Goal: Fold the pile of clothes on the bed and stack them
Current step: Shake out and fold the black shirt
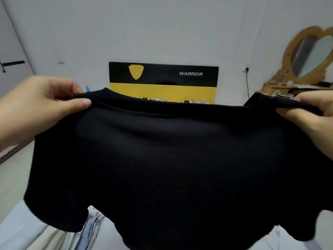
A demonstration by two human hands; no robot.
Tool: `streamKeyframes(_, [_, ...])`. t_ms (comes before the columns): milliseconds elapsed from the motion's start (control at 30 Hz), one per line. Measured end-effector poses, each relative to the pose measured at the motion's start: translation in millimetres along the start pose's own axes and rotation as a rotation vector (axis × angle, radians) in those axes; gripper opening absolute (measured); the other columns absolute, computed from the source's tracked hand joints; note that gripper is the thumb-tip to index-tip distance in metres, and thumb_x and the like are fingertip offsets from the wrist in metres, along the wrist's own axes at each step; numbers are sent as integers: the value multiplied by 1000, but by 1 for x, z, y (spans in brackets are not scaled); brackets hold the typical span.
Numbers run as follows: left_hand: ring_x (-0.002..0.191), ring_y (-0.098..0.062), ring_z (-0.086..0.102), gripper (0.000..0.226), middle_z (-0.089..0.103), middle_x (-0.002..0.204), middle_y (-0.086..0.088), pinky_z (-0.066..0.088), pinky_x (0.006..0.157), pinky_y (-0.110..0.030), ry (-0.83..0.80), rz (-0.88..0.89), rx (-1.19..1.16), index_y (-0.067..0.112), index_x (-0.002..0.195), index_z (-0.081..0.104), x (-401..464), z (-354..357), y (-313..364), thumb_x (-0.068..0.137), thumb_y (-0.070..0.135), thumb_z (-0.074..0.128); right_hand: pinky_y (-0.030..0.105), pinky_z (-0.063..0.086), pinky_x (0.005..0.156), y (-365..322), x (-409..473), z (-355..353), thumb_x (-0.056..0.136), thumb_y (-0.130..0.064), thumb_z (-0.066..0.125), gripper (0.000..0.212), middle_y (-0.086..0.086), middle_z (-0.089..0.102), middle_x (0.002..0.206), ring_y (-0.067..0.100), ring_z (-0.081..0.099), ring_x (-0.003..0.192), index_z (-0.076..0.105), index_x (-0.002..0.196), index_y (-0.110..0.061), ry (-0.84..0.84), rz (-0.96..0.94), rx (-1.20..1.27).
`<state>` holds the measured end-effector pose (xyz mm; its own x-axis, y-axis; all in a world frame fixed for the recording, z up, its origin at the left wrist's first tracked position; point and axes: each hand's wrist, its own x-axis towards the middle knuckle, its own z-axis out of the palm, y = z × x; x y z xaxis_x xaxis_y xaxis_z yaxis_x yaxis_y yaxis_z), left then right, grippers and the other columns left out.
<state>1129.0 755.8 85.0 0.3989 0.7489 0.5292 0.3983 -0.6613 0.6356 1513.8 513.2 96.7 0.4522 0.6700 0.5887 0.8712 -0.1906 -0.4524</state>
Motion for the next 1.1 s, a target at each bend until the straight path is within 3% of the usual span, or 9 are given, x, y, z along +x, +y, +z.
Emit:
streamKeyframes(67, [53, -20, 61, 60, 66, 62, 8, 50, 63, -37, 17, 13, 33, 25, 79, 64, 7, 7, 2, 56, 80, 62, 30, 50, 45, 4, 10, 7, 68, -85, 42, 59, -1, 64, 62, 20, 63, 56, 64, 85, -33, -12, 17, 19])
streamKeyframes(167, [47, 1, 52, 19, 64, 60, 16, 40, 51, -17, 2, -19, 137, 34, 73, 63, 13, 41, -4, 71, 51, 70, 29, 34, 41, 6, 17, 45, 71, -64, 50, 31, -4, 60, 55, 18, 58, 56, 64, 73, -36, -93, 28, -16])
streamKeyframes(233, [51, -1, 51, 14, 63, 59, 8, 40, 54, -20, -50, -81, 173, 25, 69, 63, 13, 78, -22, 79, 30, 71, 27, 33, 48, 21, 16, 85, 80, -45, 59, 27, -1, 59, 57, 21, 56, 60, 63, 63, -24, -211, 94, -22])
streamKeyframes(333, [59, -14, 51, 18, 58, 60, 2, 36, 58, -29, -146, -184, 171, 13, 67, 59, 3, 142, -64, 83, 16, 67, 30, 32, 52, 54, 3, 155, 89, -28, 60, 30, 5, 58, 61, 23, 54, 66, 59, 63, -13, -377, 209, -4])
streamKeyframes(400, [64, -18, 54, 19, 60, 64, 1, 37, 60, -31, -189, -265, 170, 14, 67, 59, -9, 182, -98, 84, 16, 66, 32, 33, 53, 78, -14, 203, 91, -27, 58, 35, 3, 54, 60, 23, 52, 65, 51, 59, -15, -436, 294, -9])
streamKeyframes(600, [63, -3, 53, 25, 58, 63, 12, 34, 56, -18, -192, -401, 213, 29, 64, 53, -47, 288, -185, 84, 22, 65, 33, 35, 56, 145, -67, 324, 94, -28, 50, 29, 1, 53, 62, 26, 51, 66, 52, 70, -12, -471, 422, -72])
streamKeyframes(800, [67, -11, 58, 16, 62, 67, 7, 37, 56, -22, -259, -467, 244, 24, 71, 59, -70, 366, -254, 86, 27, 63, 25, 26, 46, 193, -95, 416, 95, -26, 44, 22, -6, 48, 63, 15, 46, 60, 53, 78, -14, -539, 449, -139])
streamKeyframes(967, [64, -5, 53, 12, 58, 67, 12, 35, 56, -20, -253, -465, 289, 21, 76, 63, -68, 416, -307, 86, 26, 63, 25, 29, 47, 235, -94, 480, 94, -23, 43, 24, -1, 53, 65, 15, 48, 59, 55, 80, -9, -586, 436, -125])
streamKeyframes(1100, [70, -15, 54, 12, 59, 72, 7, 36, 68, -27, -226, -432, 333, 16, 81, 68, -52, 447, -348, 87, 25, 63, 24, 28, 47, 266, -74, 528, 94, -20, 45, 25, -1, 50, 63, 14, 45, 57, 55, 76, -8, -611, 367, -106])
